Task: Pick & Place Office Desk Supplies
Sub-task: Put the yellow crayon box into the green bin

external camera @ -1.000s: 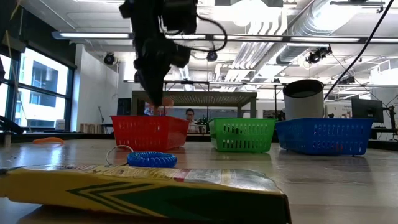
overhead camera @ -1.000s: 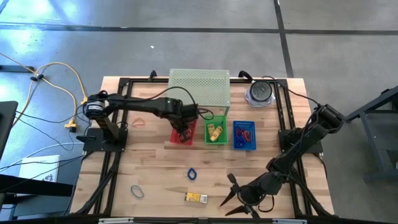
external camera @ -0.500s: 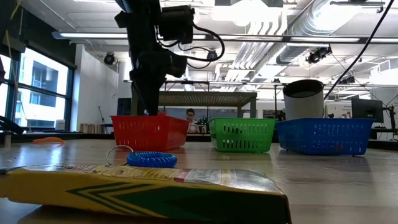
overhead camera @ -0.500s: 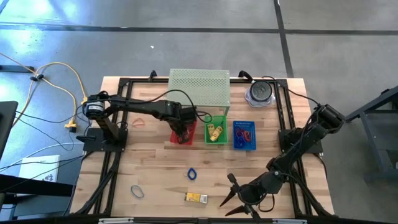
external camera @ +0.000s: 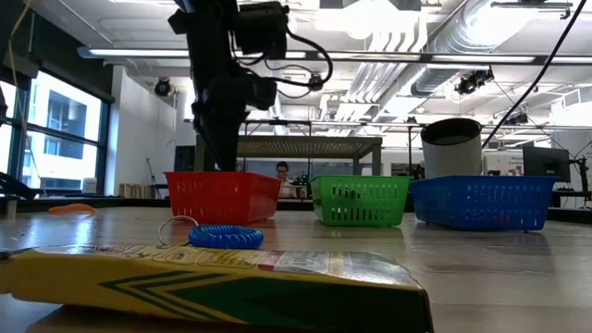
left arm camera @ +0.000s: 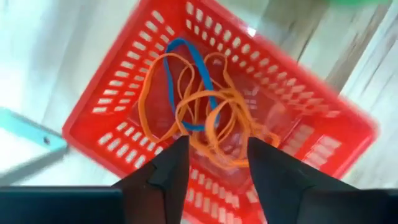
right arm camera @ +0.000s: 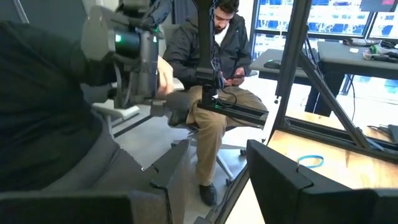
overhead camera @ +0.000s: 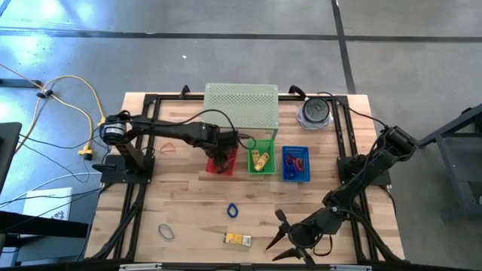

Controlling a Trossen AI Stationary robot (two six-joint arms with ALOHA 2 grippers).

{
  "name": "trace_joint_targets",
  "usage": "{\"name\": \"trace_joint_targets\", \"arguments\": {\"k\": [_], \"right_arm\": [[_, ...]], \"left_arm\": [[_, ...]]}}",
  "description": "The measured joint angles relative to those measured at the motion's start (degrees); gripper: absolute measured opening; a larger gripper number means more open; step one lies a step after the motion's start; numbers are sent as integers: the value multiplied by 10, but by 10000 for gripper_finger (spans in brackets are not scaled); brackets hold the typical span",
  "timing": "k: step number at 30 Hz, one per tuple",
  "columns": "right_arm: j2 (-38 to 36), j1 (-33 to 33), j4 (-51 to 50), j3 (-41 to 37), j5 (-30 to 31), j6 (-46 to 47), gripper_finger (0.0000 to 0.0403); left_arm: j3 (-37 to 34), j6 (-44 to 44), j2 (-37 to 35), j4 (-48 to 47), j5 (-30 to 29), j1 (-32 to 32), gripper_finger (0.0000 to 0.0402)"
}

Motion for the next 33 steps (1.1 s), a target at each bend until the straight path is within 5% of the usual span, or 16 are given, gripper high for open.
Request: {"name": "trace_joint_targets", "arguments": {"k": [10,18,21,26,33], "right_arm": [[0,0,-12,0,-2,-13,145],[0,0,-18,0,-3,-12,145],[0,0,-20,0,-17,-10,145],[0,0,-16,0,-36,-9,145],[0,1,-7,0,-45,-9,145]], "left_arm": [[82,-50,-58,-91,0,-30,165],[87,-88,-119,-92,-5,-205,165],[86,-108,-118,-74,-62,-301,165],[42,-115,-106,65,-182,-448,165],[-92,-63,-78,339,-215,-523,165]]}}
